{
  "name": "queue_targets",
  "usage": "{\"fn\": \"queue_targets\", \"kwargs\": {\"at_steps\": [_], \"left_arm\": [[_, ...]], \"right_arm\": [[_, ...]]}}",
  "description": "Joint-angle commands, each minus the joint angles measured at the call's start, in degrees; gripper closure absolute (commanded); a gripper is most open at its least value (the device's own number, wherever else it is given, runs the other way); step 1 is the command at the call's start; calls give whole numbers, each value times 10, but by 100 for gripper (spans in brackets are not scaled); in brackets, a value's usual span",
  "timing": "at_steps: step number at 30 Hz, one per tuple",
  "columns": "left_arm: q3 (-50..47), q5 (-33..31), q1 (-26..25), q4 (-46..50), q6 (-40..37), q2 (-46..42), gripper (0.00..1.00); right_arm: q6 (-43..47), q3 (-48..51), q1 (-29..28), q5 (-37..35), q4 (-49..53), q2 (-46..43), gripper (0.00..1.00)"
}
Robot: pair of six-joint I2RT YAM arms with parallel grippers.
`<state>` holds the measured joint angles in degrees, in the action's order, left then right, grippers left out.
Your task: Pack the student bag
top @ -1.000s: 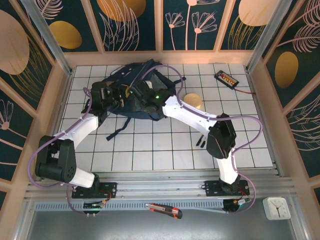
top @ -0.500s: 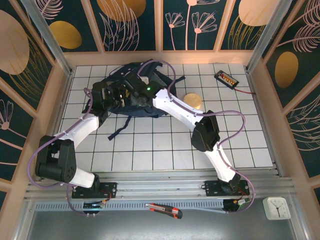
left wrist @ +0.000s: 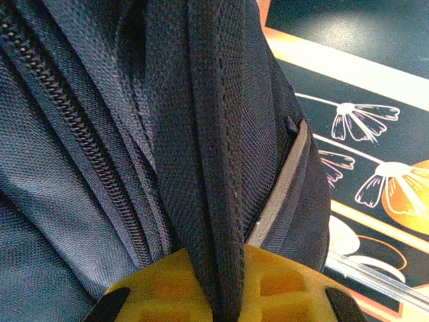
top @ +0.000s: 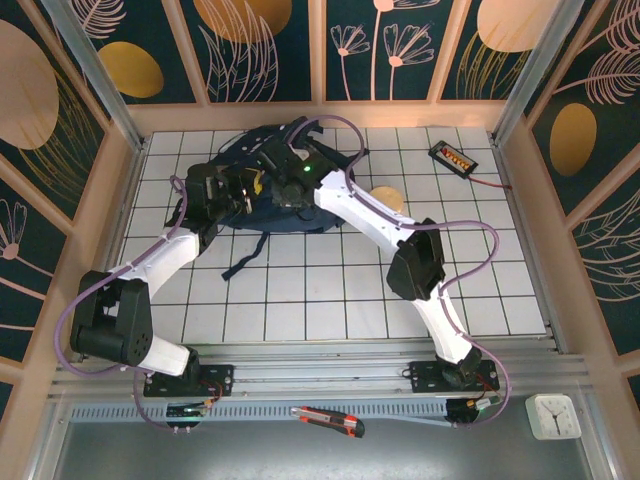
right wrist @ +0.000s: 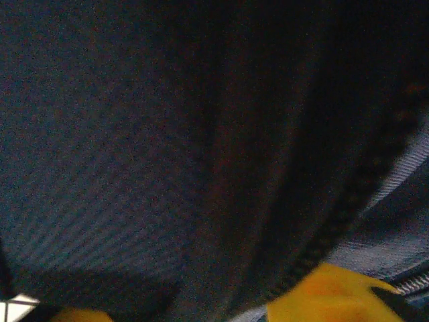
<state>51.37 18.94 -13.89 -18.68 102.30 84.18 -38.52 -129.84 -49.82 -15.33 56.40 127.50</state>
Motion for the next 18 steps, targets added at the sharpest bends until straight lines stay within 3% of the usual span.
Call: {"fn": "queue_targets", "kwargs": {"at_steps": [1,7,8,9,10,12,18], "left_arm": [[8,20,-3,-82,-3,-29,100],[-6,21,-3,-82,-2,-35,100],[-6,21,-3,-82,-2,-36,100],[-7,20,-3,-83,-2,-36,100],[-6,21,-3,-83,-1,-35,100],[-4,21,-3,-85,-1,-34,100],[1,21,-3,-83,-2,-31,100]], "right_arm": [[-12,-1,26,-26,-5,-36,73],[-1,14,40,37,-17,-48,73],[5,17,43,63,-22,-53,64],[7,19,44,77,-26,-60,49],[9,29,44,93,-34,-74,25],[12,45,48,111,-37,-98,1],[9,-56,38,104,54,-51,1]]}}
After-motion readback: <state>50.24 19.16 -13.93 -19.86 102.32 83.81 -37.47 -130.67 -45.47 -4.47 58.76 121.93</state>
